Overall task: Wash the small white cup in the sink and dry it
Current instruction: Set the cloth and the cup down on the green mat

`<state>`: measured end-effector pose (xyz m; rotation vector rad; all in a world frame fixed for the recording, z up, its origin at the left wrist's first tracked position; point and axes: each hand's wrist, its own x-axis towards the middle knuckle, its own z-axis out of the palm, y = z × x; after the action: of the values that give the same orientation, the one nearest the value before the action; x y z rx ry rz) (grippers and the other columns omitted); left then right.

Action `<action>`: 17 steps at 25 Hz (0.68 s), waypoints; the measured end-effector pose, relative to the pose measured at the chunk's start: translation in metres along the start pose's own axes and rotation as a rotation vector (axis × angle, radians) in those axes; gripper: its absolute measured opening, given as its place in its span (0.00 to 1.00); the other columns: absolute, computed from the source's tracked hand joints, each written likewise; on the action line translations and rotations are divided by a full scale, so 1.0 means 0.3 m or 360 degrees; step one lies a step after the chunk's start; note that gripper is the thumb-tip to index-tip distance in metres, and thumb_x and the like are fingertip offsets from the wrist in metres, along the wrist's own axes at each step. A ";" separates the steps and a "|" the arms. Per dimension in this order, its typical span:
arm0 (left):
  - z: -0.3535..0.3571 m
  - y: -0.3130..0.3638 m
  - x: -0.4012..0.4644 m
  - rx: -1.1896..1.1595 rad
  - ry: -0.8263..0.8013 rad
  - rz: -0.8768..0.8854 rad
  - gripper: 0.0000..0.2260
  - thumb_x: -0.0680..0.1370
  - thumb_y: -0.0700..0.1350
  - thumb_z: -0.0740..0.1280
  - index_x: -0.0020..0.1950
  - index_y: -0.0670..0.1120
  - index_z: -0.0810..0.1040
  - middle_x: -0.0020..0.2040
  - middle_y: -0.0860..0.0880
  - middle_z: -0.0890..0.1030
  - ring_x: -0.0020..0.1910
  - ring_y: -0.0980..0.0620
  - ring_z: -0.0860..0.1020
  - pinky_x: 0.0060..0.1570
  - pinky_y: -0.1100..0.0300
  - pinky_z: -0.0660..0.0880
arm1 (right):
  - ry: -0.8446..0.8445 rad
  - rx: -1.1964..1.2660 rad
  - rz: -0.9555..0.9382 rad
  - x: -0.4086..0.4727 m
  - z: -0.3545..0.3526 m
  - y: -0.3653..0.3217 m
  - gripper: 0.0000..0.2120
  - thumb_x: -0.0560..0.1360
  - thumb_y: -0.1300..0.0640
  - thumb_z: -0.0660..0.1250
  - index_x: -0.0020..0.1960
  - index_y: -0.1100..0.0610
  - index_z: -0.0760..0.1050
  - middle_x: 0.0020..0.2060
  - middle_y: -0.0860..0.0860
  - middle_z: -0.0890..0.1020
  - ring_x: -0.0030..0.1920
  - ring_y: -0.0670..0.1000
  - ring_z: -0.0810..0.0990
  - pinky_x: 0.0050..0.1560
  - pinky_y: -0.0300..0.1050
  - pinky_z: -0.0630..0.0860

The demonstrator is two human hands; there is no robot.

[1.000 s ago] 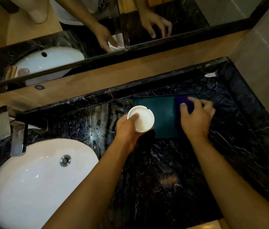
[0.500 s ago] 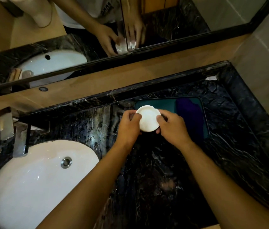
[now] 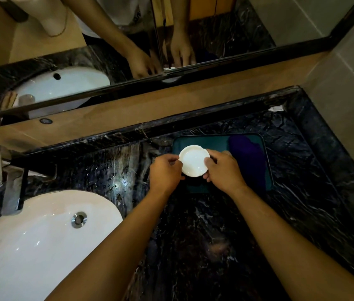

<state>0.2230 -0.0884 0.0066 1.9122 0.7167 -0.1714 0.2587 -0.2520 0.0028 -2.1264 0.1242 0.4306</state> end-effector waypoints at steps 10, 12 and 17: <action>0.005 0.017 0.015 0.0282 -0.0003 0.0144 0.09 0.78 0.37 0.65 0.46 0.45 0.83 0.40 0.40 0.86 0.32 0.43 0.84 0.36 0.46 0.84 | -0.0024 -0.0017 0.0071 0.027 0.034 0.042 0.20 0.81 0.64 0.58 0.70 0.56 0.78 0.57 0.55 0.73 0.31 0.52 0.85 0.38 0.43 0.83; 0.006 0.015 0.021 0.0306 -0.0010 0.0143 0.09 0.78 0.36 0.64 0.45 0.43 0.84 0.36 0.40 0.86 0.30 0.42 0.84 0.35 0.46 0.84 | -0.0014 -0.0027 0.0084 0.027 0.037 0.049 0.19 0.81 0.64 0.59 0.68 0.56 0.79 0.56 0.55 0.74 0.30 0.51 0.85 0.33 0.38 0.81; 0.011 0.000 0.036 0.0302 -0.0015 0.0162 0.09 0.78 0.34 0.64 0.50 0.38 0.85 0.37 0.37 0.85 0.32 0.39 0.84 0.36 0.45 0.84 | 0.0000 0.0057 0.0128 0.024 0.035 0.046 0.13 0.80 0.64 0.63 0.63 0.56 0.77 0.53 0.55 0.80 0.29 0.50 0.85 0.30 0.39 0.80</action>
<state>0.2324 -0.0868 0.0006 2.1223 0.6126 -0.1900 0.2592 -0.2506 -0.0158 -2.0916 0.2165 0.4721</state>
